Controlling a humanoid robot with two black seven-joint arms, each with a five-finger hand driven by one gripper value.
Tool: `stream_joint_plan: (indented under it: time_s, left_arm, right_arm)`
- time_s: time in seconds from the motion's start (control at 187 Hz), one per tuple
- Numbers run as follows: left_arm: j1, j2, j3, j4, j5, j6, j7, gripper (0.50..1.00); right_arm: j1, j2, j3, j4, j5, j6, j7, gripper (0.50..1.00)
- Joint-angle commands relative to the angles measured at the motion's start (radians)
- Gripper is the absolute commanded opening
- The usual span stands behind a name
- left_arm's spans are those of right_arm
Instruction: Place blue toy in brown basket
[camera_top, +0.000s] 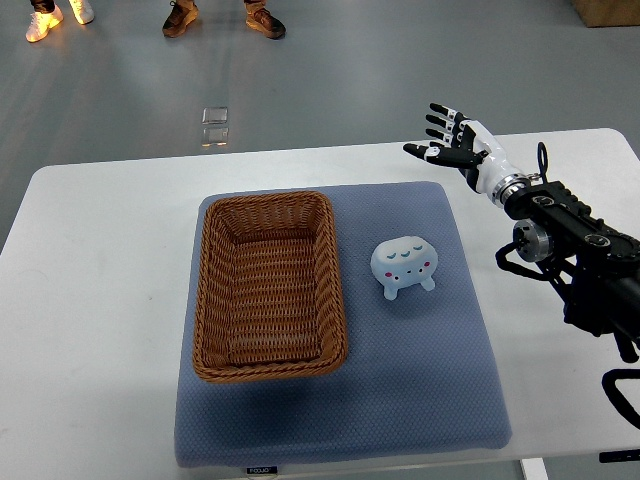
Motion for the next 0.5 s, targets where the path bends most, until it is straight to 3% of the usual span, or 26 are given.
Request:
stream_joint_plan:
  time_s: [0.0,0.241,0.497]
  left_arm:
    - [0.000,0.000,0.000,0.000,0.000,0.000,0.000,1.000]
    - [0.000,0.000,0.000,0.000,0.000,0.000,0.000,1.000]
    - [0.000,0.000,0.000,0.001,0.000,0.000,0.000,1.000]
  right_arm:
    - [0.010,-0.007,-0.017,0.002,-0.021,0.004,0.002,0.924]
    - [0.022,-0.042,-0.034,0.009,-0.138,0.040,0.023,0.924]
    - [0.091,-0.160,-0.135,0.086,-0.321,0.204,0.089,0.924]
